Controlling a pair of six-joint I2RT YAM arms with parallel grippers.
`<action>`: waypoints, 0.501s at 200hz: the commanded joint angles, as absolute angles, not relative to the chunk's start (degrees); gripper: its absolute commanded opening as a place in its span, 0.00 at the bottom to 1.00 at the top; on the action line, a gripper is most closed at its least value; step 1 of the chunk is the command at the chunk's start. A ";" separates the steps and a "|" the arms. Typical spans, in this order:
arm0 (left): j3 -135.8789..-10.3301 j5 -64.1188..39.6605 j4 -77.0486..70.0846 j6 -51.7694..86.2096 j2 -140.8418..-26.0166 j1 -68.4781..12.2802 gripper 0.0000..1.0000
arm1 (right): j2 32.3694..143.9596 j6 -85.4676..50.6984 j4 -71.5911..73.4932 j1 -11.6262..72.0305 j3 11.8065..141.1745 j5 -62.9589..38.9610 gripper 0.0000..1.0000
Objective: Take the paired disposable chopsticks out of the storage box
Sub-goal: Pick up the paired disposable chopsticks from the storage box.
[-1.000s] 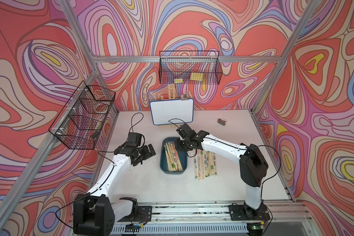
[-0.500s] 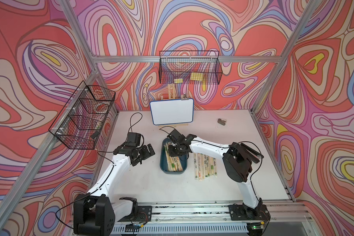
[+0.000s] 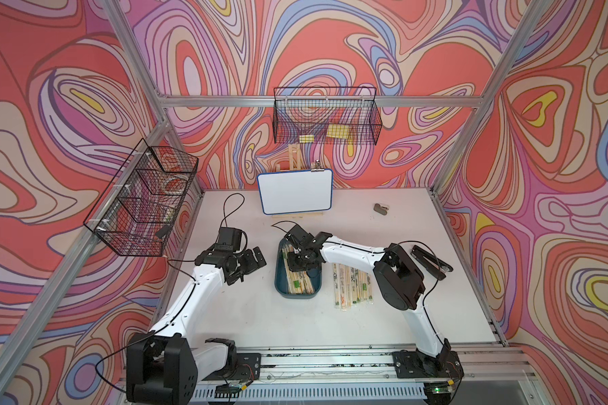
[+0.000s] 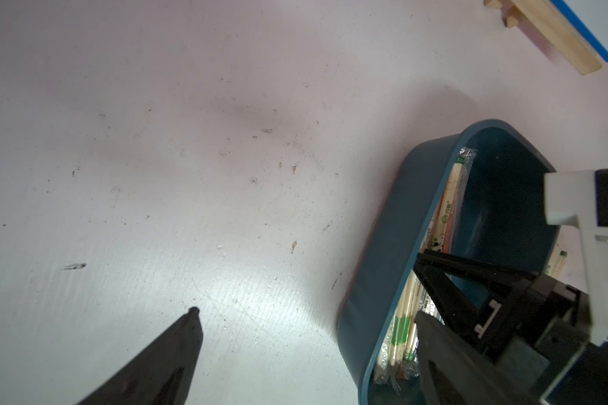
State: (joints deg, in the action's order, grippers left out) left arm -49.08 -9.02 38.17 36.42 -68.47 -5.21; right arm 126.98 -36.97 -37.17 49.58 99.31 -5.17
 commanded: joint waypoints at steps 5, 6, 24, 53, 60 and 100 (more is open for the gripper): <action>-48.25 -9.24 38.58 35.83 -68.29 -4.75 1.00 | 128.77 -36.62 -37.84 49.97 100.64 -4.54 0.17; -48.25 -9.28 38.58 35.80 -68.29 -4.75 1.00 | 128.81 -36.63 -37.82 49.99 100.64 -4.56 0.17; -48.19 -9.48 38.43 35.87 -68.32 -4.75 1.00 | 128.28 -36.65 -37.71 49.92 100.34 -4.84 0.10; -48.14 -9.67 38.18 36.04 -68.55 -4.75 1.00 | 126.99 -36.60 -37.58 49.95 100.02 -4.79 0.03; -48.16 -9.78 38.18 36.06 -68.65 -4.75 1.00 | 126.70 -36.64 -37.57 49.93 99.93 -4.70 0.02; -48.13 -9.83 38.06 36.09 -68.84 -4.75 1.00 | 124.31 -36.55 -37.56 49.86 99.07 -3.70 0.00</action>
